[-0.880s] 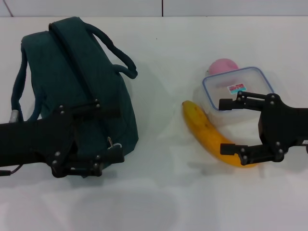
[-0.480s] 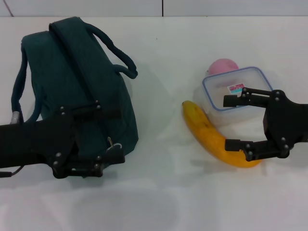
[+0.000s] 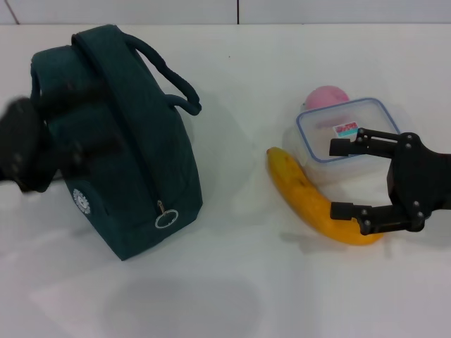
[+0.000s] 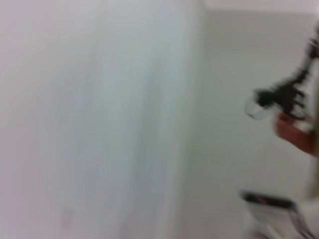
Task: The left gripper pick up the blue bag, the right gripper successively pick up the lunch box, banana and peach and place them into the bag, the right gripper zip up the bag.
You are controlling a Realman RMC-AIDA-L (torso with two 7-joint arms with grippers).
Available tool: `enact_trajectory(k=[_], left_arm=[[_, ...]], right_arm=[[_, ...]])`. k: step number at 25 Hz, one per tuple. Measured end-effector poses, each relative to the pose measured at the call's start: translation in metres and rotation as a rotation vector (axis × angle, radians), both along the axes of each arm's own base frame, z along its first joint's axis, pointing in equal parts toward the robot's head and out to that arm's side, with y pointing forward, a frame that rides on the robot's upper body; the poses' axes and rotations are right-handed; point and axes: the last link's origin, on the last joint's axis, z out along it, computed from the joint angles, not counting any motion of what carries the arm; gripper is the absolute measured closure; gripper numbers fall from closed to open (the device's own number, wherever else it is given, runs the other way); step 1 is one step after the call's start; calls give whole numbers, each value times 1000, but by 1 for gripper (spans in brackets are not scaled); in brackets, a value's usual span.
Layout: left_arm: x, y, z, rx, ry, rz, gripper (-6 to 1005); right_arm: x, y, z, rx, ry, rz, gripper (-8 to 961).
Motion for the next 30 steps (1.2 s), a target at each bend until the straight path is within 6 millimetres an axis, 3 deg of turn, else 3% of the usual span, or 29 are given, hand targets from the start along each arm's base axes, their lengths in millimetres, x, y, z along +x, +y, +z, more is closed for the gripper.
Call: enact_trajectory(k=[3, 9, 13, 19, 25, 30], left_arm=[[-5, 8, 16, 51, -36, 83, 161], [-26, 41, 70, 116, -69, 349, 169], [-27, 61, 85, 95, 21, 455, 175], [-15, 86, 91, -32, 242, 629, 183], [4, 90, 97, -166, 416, 824, 191], [29, 69, 99, -218, 523, 786, 198]], right_arm=[[0, -1, -1, 2, 7, -3, 98], [7, -5, 1, 11, 14, -28, 99], [10, -6, 4, 33, 26, -44, 99], [12, -8, 3, 34, 32, -53, 98], [12, -6, 3, 43, 36, -62, 98], [13, -4, 2, 55, 29, -72, 99]])
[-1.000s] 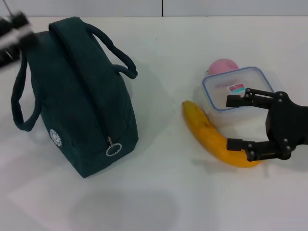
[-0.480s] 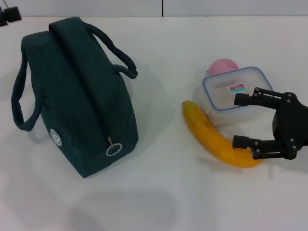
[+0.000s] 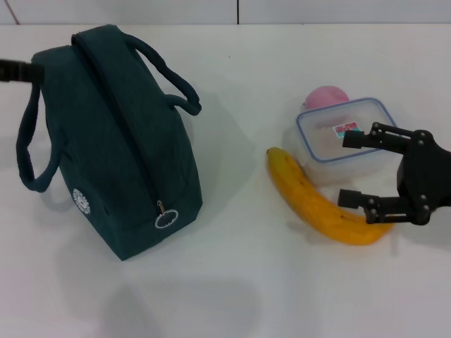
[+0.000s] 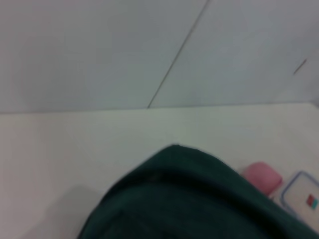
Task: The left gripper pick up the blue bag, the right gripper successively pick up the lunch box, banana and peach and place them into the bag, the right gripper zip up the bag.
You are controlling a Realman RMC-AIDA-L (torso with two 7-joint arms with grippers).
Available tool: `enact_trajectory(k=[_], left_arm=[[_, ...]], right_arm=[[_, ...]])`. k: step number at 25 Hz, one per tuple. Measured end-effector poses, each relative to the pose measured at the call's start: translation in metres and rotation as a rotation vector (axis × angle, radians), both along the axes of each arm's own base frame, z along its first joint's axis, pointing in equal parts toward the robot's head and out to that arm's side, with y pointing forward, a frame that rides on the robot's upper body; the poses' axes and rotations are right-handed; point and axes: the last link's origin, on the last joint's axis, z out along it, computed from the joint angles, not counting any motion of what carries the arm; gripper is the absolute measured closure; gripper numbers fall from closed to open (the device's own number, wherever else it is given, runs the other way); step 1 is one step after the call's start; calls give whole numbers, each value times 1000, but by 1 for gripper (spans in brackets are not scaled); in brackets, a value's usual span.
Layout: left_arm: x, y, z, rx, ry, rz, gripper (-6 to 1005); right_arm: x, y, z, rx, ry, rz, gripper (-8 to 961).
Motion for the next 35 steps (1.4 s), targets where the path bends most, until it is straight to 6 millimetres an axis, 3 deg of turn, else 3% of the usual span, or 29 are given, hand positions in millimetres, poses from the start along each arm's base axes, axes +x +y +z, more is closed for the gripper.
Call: enact_trajectory(k=[4, 9, 24, 35], left_arm=[[8, -11, -3, 0, 20, 31, 203], [10, -10, -15, -26, -15, 73, 210], [17, 13, -49, -120, -32, 120, 230], [1, 12, -52, -69, 11, 183, 245]], right_arm=[[-3, 4, -2, 10, -5, -3, 99], [-6, 8, -3, 12, -9, 5, 98], [0, 8, 0, 37, -27, 6, 99], [-1, 10, -3, 49, -33, 1, 99]])
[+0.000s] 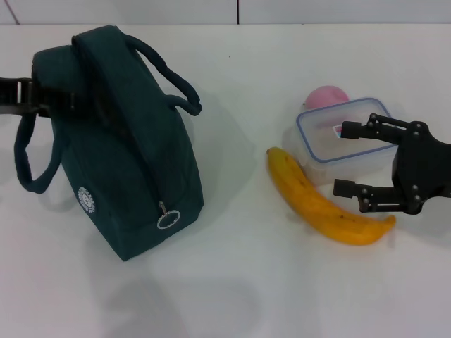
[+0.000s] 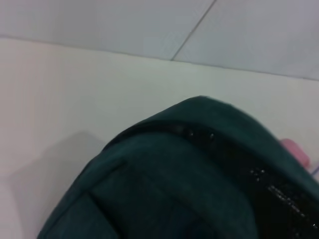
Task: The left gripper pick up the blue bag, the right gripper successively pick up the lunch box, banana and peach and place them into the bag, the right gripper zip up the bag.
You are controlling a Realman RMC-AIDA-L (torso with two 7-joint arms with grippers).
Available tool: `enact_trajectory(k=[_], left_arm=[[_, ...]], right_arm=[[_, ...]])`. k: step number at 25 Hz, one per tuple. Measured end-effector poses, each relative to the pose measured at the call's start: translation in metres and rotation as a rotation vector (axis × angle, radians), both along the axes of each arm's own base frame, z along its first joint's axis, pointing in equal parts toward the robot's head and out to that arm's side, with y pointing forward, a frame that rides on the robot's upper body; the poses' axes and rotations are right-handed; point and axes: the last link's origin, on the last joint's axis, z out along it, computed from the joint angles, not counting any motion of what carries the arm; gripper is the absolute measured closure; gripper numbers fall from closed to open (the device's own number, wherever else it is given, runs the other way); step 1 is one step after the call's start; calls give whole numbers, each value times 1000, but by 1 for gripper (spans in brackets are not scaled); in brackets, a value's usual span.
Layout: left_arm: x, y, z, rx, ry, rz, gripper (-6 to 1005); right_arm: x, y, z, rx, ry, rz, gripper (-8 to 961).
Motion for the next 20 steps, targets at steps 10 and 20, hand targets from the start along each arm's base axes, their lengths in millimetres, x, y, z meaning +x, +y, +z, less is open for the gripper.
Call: enact_trajectory(k=[10, 20], left_arm=[[4, 1, -16, -81, 81, 1, 538], [15, 0, -21, -89, 16, 9, 908]], right_arm=[[-1, 2, 0, 5, -4, 2, 98], [3, 9, 10, 54, 15, -42, 98]])
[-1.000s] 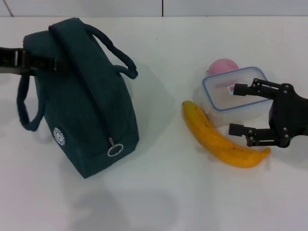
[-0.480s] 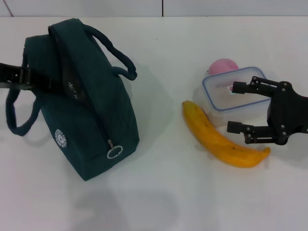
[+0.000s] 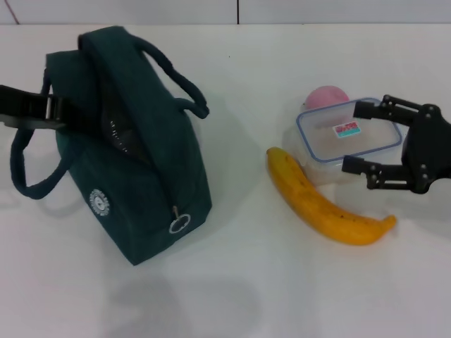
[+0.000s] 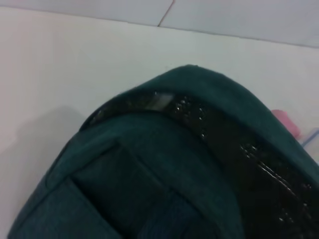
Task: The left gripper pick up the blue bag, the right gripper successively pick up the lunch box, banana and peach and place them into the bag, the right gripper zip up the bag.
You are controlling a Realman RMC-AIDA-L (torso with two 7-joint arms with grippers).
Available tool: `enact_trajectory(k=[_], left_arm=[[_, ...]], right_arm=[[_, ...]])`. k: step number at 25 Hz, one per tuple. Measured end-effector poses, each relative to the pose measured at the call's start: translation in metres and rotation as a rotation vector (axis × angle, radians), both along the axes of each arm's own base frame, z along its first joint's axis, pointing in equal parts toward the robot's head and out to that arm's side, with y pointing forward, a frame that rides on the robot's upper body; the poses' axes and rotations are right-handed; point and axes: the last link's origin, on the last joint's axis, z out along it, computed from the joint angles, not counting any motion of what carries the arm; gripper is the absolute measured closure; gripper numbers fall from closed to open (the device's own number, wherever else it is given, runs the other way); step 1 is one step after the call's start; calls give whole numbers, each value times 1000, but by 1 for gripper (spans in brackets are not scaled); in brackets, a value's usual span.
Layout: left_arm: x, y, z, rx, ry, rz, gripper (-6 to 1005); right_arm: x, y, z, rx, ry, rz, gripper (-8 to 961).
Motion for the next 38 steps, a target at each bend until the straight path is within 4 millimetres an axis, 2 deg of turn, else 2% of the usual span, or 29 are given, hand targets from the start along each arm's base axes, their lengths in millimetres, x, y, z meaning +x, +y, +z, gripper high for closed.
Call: enact_trajectory(k=[5, 8, 16, 24, 27, 38], left_arm=[[13, -3, -7, -32, -86, -20, 967], [18, -4, -13, -52, -98, -11, 968], [28, -6, -22, -88, -155, 10, 968], [34, -5, -25, -102, -159, -7, 968], [36, -4, -26, -102, -164, -6, 968], [42, 0, -26, -101, -167, -10, 967]], right_arm=[[8, 4, 4, 19, 35, -81, 99], [17, 10, 8, 41, 61, -179, 99], [56, 26, 12, 117, 181, -575, 98], [81, 28, -2, 121, 345, -871, 98], [85, 29, -10, 118, 376, -931, 98], [77, 33, -37, 33, 392, -1007, 98]])
